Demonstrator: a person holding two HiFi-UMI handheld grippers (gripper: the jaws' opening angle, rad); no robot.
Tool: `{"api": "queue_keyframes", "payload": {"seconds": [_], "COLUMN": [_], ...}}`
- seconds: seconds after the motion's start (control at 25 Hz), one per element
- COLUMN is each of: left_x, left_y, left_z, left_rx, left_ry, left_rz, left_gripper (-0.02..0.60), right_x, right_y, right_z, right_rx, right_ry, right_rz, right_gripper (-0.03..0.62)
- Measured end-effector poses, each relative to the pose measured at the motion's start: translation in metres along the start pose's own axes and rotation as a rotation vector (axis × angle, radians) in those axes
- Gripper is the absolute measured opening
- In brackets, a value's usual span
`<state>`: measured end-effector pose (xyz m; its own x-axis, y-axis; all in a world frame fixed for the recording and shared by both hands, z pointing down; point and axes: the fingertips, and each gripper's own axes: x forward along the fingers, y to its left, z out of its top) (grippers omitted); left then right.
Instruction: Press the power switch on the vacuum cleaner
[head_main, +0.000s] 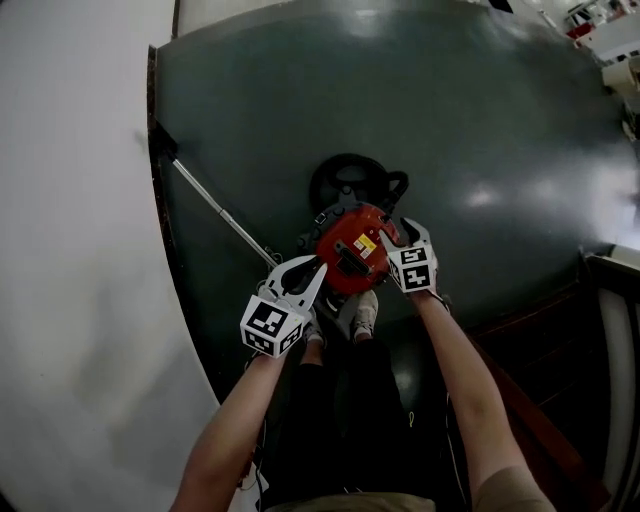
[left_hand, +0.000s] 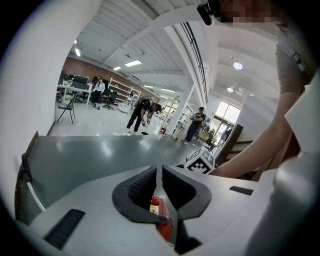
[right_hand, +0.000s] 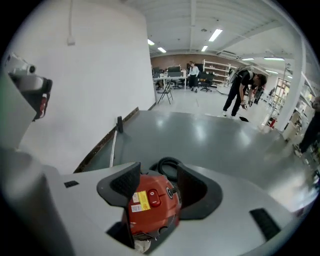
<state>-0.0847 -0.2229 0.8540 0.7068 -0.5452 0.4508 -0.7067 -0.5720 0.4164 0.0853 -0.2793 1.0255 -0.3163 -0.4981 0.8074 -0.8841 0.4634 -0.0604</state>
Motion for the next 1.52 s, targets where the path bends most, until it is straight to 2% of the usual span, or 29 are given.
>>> {"api": "queue_keyframes", "payload": {"seconds": [0.16, 0.24, 0.4, 0.6, 0.76, 0.92, 1.04, 1.2, 1.36, 1.52], "left_x": [-0.056, -0.089, -0.150, -0.210, -0.244, -0.267, -0.283, -0.297, -0.311, -0.331], "left_y": [-0.021, -0.032, -0.048, -0.076, -0.099, -0.131, -0.158, -0.193, -0.230, -0.265], "left_z": [0.055, 0.084, 0.143, 0.191, 0.222, 0.247, 0.257, 0.277, 0.301, 0.318], "left_rx": [0.034, 0.044, 0.066, 0.085, 0.068, 0.100, 0.127, 0.160, 0.224, 0.261], "left_ry": [-0.059, -0.096, -0.194, -0.283, -0.336, -0.325, -0.326, -0.363, -0.391, -0.454], "left_rz": [0.001, 0.008, 0.011, -0.004, -0.057, -0.127, -0.153, -0.143, -0.118, -0.099], "left_gripper": [0.025, 0.025, 0.025, 0.025, 0.025, 0.025, 0.025, 0.025, 0.025, 0.025], "right_x": [-0.094, -0.142, -0.227, -0.320, -0.377, -0.423, -0.456, -0.504, -0.558, -0.614], "right_y": [0.015, 0.024, 0.042, 0.072, 0.095, 0.122, 0.137, 0.139, 0.137, 0.137], "right_z": [0.060, 0.089, 0.151, 0.197, 0.219, 0.237, 0.241, 0.254, 0.268, 0.275], "right_rx": [0.132, 0.156, 0.128, 0.058, 0.017, -0.005, -0.014, -0.053, -0.076, -0.101], "right_ry": [-0.144, -0.213, -0.335, -0.422, -0.453, -0.472, -0.500, -0.561, -0.638, -0.716], "right_rz": [0.012, 0.014, 0.012, 0.020, 0.025, 0.053, 0.065, 0.066, 0.069, 0.077], "right_gripper": [0.235, 0.233, 0.233, 0.222, 0.216, 0.215, 0.213, 0.209, 0.206, 0.202]}}
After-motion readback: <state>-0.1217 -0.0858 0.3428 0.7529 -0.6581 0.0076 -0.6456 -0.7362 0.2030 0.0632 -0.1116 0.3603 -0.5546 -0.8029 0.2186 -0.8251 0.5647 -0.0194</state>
